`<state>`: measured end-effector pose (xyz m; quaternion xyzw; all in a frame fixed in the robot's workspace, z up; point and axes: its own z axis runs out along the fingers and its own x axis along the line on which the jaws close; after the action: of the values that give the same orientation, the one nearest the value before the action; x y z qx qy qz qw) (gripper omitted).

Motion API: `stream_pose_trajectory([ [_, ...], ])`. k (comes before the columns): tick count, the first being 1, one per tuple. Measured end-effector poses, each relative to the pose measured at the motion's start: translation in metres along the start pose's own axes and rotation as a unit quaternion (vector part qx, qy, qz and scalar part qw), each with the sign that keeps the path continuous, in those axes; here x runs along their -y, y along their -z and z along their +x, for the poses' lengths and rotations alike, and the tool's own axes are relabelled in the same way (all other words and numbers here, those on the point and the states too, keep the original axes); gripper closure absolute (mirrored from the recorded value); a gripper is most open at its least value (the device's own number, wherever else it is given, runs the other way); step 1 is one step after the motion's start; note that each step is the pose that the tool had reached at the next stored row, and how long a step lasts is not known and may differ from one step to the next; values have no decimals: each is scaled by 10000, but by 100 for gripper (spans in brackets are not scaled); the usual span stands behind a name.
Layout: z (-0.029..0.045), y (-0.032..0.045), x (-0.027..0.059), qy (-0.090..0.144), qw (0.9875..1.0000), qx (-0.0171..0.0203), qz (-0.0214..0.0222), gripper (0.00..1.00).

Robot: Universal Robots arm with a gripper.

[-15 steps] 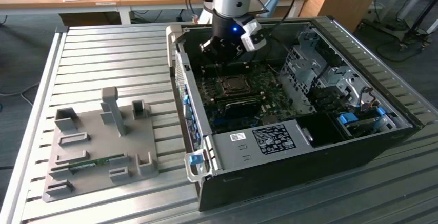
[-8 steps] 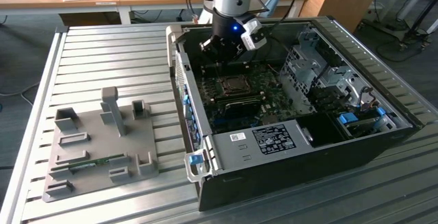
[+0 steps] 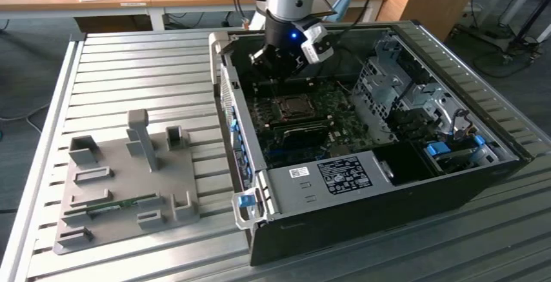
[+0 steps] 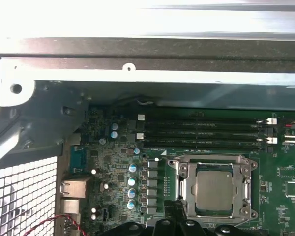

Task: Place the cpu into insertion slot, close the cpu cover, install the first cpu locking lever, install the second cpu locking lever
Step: 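Install the first cpu locking lever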

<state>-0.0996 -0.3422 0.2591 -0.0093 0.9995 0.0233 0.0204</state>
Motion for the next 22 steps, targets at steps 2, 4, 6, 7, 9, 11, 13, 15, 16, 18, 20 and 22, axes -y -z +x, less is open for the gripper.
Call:
stream_pose_trajectory([
  [2, 25, -2, -1, 0, 10000, 3, 0, 89],
  [4, 53, -3, -1, 0, 10000, 7, 0, 89],
  [6, 86, -3, -2, 0, 10000, 14, 0, 89],
  [7, 99, -3, -2, 1, 10000, 16, 0, 89],
  [9, 111, -3, -3, 1, 10000, 19, 0, 89],
  [11, 112, -3, -2, 1, 10000, 19, 0, 89],
  [13, 112, -3, -2, 1, 10000, 19, 0, 89],
  [15, 114, -2, -1, -2, 10000, 20, -51, 89],
  [16, 113, -3, -1, -5, 9999, 22, -133, 89],
  [18, 113, -3, 0, -12, 9995, 25, -299, 89],
  [20, 114, -3, 0, -14, 9994, 26, -341, 89],
  [22, 133, -2, 0, -14, 9994, 33, -342, 89],
])
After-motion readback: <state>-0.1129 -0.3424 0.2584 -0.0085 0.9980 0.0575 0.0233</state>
